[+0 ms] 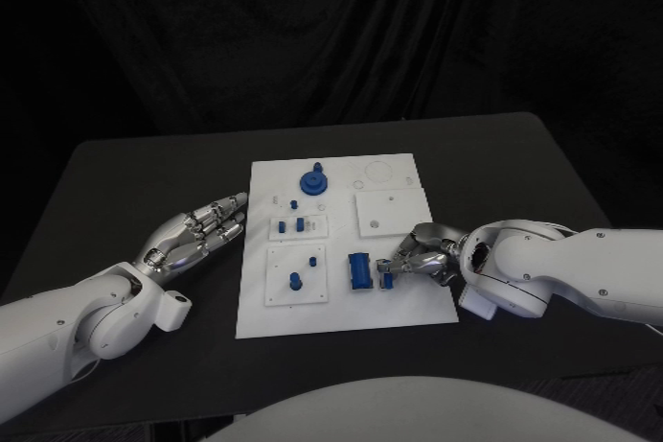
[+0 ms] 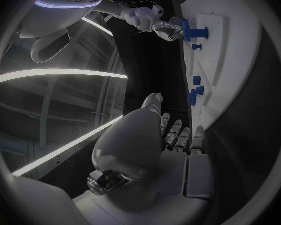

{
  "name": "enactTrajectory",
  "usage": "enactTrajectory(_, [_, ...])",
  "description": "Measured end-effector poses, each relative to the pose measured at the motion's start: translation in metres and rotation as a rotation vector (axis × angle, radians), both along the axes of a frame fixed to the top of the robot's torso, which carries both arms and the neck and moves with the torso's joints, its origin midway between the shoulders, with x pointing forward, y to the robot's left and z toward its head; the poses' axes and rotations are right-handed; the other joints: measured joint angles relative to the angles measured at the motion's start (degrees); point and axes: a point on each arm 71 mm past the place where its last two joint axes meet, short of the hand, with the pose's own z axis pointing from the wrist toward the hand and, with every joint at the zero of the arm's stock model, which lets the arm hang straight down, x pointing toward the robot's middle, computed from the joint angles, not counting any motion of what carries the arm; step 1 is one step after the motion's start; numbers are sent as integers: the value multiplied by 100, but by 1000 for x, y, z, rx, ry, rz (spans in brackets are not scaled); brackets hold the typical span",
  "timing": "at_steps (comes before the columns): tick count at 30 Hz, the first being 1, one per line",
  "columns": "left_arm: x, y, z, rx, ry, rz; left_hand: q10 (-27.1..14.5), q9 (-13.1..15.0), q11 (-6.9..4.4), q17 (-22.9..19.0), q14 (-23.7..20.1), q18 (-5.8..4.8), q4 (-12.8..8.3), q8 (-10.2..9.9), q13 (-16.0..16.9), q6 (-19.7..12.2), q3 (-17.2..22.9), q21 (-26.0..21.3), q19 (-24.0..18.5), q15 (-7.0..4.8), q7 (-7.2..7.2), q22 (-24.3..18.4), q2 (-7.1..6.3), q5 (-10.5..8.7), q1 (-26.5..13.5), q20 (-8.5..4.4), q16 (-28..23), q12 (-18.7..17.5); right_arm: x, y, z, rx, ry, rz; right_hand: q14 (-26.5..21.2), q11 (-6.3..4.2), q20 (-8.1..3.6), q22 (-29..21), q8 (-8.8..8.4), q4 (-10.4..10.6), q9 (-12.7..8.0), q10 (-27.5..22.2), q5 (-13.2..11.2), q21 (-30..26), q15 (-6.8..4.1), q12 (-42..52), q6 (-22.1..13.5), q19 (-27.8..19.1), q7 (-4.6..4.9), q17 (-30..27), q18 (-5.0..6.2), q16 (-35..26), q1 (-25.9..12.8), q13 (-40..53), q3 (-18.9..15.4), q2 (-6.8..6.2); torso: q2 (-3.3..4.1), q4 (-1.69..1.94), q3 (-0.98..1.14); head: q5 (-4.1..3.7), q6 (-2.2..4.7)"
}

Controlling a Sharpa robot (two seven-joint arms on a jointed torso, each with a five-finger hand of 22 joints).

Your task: Assemble the parts on the task board

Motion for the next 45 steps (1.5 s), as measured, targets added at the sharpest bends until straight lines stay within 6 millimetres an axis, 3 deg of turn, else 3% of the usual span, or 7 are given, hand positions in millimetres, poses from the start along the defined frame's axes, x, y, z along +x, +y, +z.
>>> enactTrajectory(8, [1, 0, 0, 0, 1, -1, 0, 0, 0, 1, 21, 0, -16, 0, 0, -21, 16, 0, -21, 20, 21, 5, 22, 0, 22, 20, 0, 0, -1, 0, 1, -2, -9, 5, 0, 0, 0, 0, 118, 78, 60, 0, -291, 0, 0, 0, 0, 0, 0, 0, 0, 0, -13, 0, -171, -1, -1, 1, -3, 7, 0])
enactTrajectory(21, [1, 0, -1, 0, 2, -3, 0, 0, 0, -2, 21, -1, -16, 0, -1, -21, 16, 0, -9, 20, 21, 4, 22, 0, 22, 33, 0, 0, -2, 0, 3, 5, -23, 11, 3, -43, -1, 0, 781, 150, 567, 1, -343, 0, -3, 0, -86, -1, -149, 0, 0, 0, 38, -1, -432, 99, 0, -2, 0, 21, 0])
enactTrajectory(24, [1, 0, -1, -1, 3, -4, 0, 0, 0, -3, 21, -1, -16, 0, -1, -21, 16, 0, 0, 20, 21, 4, 22, 0, 22, 41, 0, 0, -3, -1, 4, 8, -29, 11, 1, -84, -33, 0, 1075, 144, 837, 1, -343, -1, -44, 0, -177, -5, -196, 0, 1, 0, 111, -1, -511, 151, 0, -4, 0, 32, 0])
enactTrajectory(33, [1, 1, -1, -1, 4, -5, 0, 0, -1, -3, 21, -1, -16, 0, -1, -21, 16, 0, 0, 20, 21, 4, 22, 0, 22, 41, 0, 0, -8, -5, 9, -8, -77, 42, 12, -201, -114, -1, 2082, 57, 1822, -5, -305, -1, -157, 0, -488, -9, -336, 0, 1, 0, 353, 4, -671, 120, 0, -5, 1, 47, 0])
enactTrajectory(37, [1, 1, -1, -1, 4, -5, 0, 0, -1, -3, 21, 0, -16, 0, -1, -21, 16, 0, 0, 20, 21, 4, 22, 0, 22, 41, 0, 0, -9, -6, 12, -30, -105, 64, 12, -262, -173, 0, 2471, 93, 2226, -4, -498, 23, -198, 0, -568, -7, -384, 0, 1, 29, 367, 3, -755, 106, 2, -3, 0, 39, 0])
enactTrajectory(41, [1, 1, -1, -1, 4, -5, 0, 0, -1, -3, 0, -1, -16, 0, -1, -21, 16, 0, 0, 40, 21, 4, 22, 0, 22, 41, 0, 0, -10, -7, 13, -50, -122, 85, 4, -309, -191, -1, 3100, 156, 2759, 1, -661, 23, -231, 0, -326, 0, -436, 0, 1, 29, 367, 3, -849, 106, 4, -2, 0, 36, 0])
enactTrajectory(45, [1, 2, -1, -1, 4, -5, 0, 0, -1, -3, 0, -1, -16, 0, -1, -21, 16, 0, 0, 40, 21, 4, 22, 0, 22, 41, 0, 0, -10, -7, 13, -67, -131, 105, 12, -309, -220, -1, 3418, 202, 3036, 1, -836, 23, -239, 0, -169, -13, -457, 0, 1, 29, 367, 3, -896, 106, 4, -3, -2, 47, 0])
